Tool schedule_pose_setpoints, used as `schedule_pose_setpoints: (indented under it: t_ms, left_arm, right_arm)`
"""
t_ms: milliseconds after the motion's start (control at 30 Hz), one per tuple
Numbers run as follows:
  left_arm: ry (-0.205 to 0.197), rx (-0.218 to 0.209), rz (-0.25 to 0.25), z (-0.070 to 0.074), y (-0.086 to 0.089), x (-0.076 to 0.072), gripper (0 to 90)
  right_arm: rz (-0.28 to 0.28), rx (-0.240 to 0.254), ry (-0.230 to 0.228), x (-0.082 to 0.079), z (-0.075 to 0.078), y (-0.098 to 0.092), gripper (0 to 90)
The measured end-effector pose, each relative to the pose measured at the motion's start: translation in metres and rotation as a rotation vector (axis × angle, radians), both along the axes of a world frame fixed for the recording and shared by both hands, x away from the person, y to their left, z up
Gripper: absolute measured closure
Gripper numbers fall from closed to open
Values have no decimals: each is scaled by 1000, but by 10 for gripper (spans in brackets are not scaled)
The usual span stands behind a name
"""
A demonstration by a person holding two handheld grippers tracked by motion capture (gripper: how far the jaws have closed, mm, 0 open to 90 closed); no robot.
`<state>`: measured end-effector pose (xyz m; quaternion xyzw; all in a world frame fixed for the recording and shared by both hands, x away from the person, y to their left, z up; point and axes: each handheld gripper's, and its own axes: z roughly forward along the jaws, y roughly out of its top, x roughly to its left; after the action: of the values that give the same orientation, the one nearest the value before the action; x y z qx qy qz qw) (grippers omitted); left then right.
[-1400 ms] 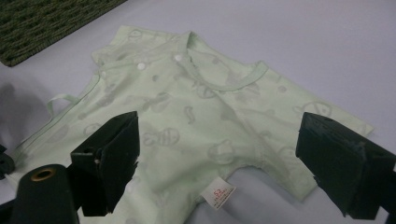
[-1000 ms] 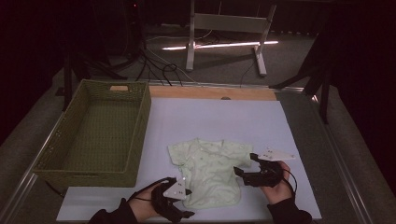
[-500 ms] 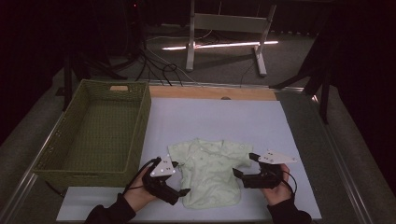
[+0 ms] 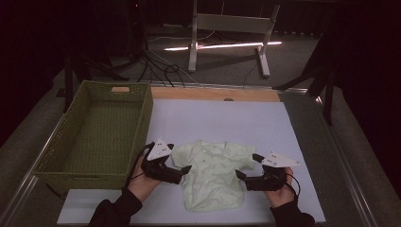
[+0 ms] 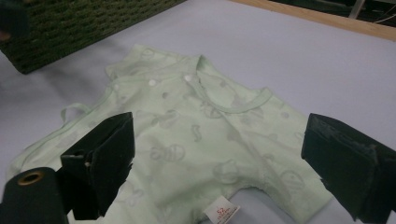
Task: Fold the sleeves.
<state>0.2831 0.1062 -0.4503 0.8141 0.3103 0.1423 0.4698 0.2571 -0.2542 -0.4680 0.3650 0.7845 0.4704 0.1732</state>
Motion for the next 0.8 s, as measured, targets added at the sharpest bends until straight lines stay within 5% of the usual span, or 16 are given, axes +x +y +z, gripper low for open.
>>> schedule_pose_setpoints:
  t_ms: [233, 467, 667, 800]
  left_arm:
    - [-16, 9, 104, 1, -1, 17, 48]
    - [39, 16, 170, -4, -4, 33, 32]
    - [56, 8, 160, -8, -9, 42, 6]
    - [51, 16, 178, -12, -10, 51, 5]
  right_arm:
    - [-4, -5, -12, 0, -1, 0, 95]
    - [8, -22, -39, 1, -3, 0, 98]
    - [35, -27, -68, 0, -5, 3, 126]
    - [56, -24, -23, 1, -7, 5, 137]
